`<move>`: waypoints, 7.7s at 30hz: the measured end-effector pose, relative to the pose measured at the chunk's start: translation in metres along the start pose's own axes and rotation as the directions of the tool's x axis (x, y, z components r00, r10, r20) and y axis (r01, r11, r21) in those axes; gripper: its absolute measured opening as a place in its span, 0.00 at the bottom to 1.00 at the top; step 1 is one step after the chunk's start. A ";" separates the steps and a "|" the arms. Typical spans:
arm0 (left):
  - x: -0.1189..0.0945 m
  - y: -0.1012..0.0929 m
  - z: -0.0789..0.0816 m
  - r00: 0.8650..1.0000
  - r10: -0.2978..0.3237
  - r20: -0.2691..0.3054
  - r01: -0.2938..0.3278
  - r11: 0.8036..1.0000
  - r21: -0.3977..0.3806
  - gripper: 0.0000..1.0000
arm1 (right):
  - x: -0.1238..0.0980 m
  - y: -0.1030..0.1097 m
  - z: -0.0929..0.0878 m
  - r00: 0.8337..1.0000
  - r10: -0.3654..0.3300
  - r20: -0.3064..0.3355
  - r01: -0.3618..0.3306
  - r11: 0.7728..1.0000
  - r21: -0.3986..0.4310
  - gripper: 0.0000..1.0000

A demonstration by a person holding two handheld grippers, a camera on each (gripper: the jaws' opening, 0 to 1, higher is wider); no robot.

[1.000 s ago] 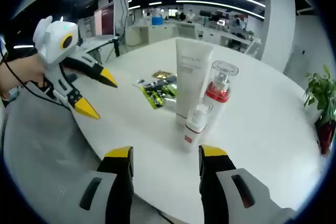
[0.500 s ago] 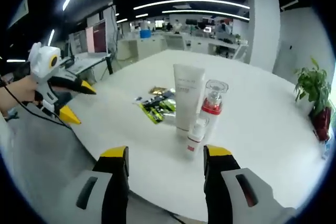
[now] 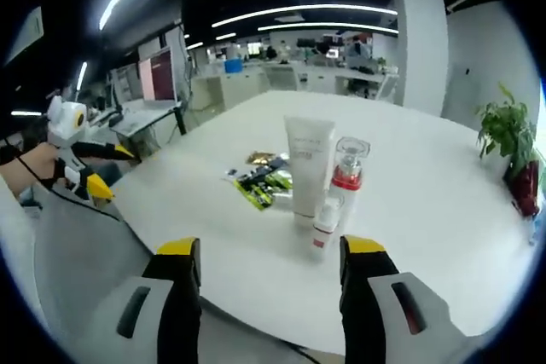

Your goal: Arrange the skincare products in the storage area until every visible bottle or jar stands upright without overlapping.

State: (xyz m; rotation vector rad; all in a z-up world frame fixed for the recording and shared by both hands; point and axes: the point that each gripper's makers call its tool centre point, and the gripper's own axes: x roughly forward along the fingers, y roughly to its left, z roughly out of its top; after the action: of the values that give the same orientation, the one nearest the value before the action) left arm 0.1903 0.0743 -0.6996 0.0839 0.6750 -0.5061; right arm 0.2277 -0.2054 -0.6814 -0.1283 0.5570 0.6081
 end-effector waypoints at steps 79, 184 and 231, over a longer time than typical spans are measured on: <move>0.161 -0.065 0.068 0.967 -0.158 -0.199 0.218 0.917 0.333 0.60 | 0.001 0.014 -0.016 0.994 0.086 -0.061 -0.080 0.991 0.103 0.92; 0.123 -0.098 0.056 0.820 -0.369 -0.438 0.562 0.661 0.496 0.23 | 0.028 0.067 -0.030 0.916 0.360 -0.178 -0.394 0.892 -0.221 0.70; 0.061 -0.165 0.127 0.770 -0.598 -0.222 0.622 0.624 0.473 0.48 | 0.016 0.067 0.026 0.935 0.351 0.044 -0.330 0.910 -0.251 0.19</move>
State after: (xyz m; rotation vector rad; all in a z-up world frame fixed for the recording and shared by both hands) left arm 0.2260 -0.1258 -0.6233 0.3926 0.5792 -1.3649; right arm 0.2124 -0.1350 -0.6647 -0.2339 0.4200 1.0195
